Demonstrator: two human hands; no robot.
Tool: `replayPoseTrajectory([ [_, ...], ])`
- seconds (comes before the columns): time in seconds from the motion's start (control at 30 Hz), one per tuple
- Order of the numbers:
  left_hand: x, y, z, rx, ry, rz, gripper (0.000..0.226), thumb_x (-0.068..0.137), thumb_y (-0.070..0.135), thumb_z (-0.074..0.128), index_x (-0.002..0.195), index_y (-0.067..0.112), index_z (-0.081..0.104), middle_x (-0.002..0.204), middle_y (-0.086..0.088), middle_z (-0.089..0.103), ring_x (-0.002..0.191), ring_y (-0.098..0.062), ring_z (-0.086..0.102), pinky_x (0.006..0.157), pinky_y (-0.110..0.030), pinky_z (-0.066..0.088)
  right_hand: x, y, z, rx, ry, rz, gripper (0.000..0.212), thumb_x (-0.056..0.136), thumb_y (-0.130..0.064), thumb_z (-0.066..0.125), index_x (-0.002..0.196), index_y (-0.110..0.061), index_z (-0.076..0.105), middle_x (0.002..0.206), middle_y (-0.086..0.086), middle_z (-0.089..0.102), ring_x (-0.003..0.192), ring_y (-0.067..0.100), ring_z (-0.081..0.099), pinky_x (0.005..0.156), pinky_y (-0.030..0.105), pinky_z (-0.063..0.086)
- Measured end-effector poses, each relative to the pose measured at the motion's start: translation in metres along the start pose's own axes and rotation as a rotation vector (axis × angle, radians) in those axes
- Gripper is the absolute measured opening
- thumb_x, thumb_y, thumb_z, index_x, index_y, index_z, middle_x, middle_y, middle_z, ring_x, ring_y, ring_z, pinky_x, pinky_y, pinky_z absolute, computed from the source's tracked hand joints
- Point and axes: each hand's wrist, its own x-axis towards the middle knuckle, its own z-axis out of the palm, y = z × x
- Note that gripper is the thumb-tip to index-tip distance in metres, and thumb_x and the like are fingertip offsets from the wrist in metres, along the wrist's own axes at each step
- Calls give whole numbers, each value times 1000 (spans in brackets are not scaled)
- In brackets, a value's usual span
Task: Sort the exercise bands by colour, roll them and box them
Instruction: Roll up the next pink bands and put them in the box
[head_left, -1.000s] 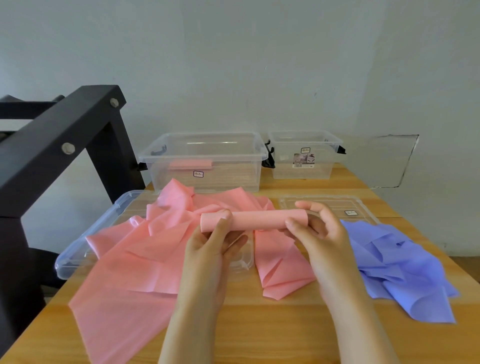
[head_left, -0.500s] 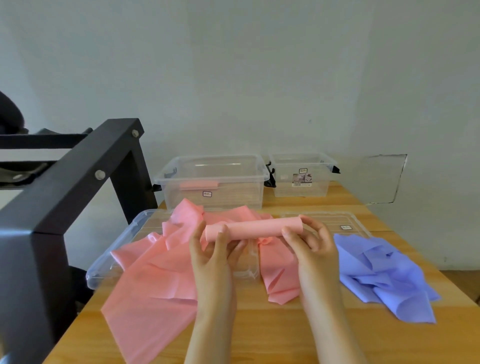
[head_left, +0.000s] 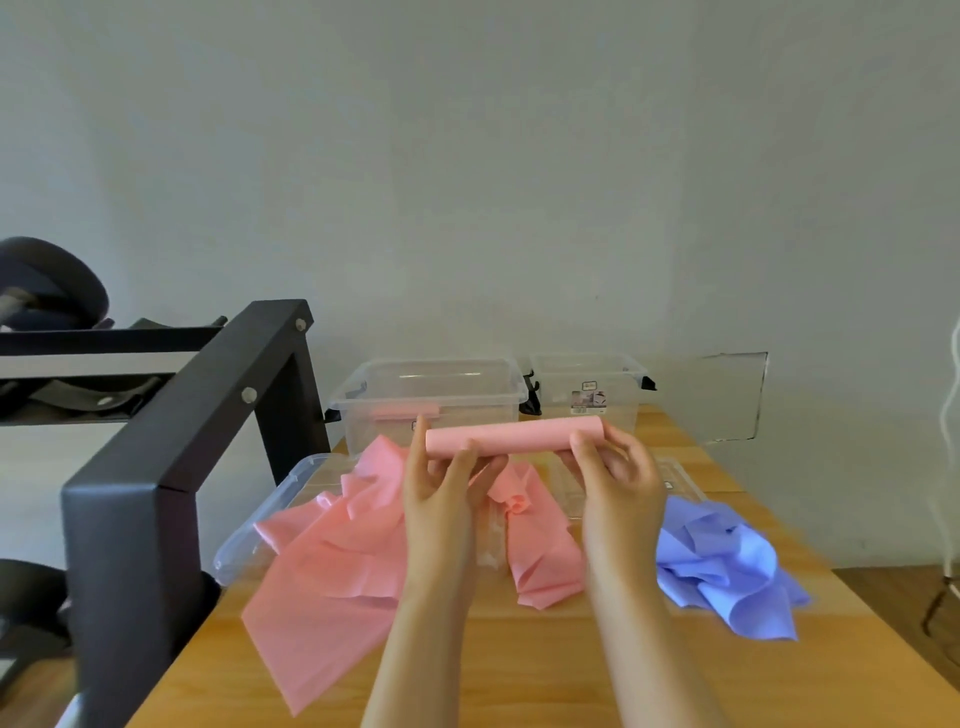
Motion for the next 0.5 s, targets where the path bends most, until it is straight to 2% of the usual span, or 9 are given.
replayPoseTrajectory([
  [0.1,-4,10,3,-57,5,-8,49,96,7,56,142,19,42,123,-16,62,100,-25,71,81,-28,59,-5,-9,8,150,9,92,21,89,-1,65,107,-10,62,93,6,73,74,9,73,64,16,54],
  [0.17,1,14,5,-88,46,-26,27,93,7,61,120,4,56,109,-16,64,91,-20,71,80,-27,59,-2,-10,14,245,9,154,26,88,1,65,113,-7,61,93,6,72,73,9,73,62,16,54],
  [0.23,11,15,4,-77,67,-66,16,91,7,63,104,-2,60,94,-16,63,82,-16,71,81,-27,59,7,-5,18,295,8,223,30,87,2,66,116,-4,62,89,3,73,72,9,72,61,15,54],
  [0.37,49,4,1,15,84,-116,7,90,8,64,94,2,67,80,-7,72,78,-14,72,77,-25,59,44,20,23,255,0,308,21,85,3,67,102,-9,67,68,-3,73,60,6,68,57,15,54],
  [0.5,110,-20,-5,76,120,-121,10,90,7,64,95,0,68,80,-10,71,76,-15,70,79,-25,58,92,61,41,203,6,319,19,85,6,66,101,-3,66,76,4,70,57,5,66,56,12,51],
])
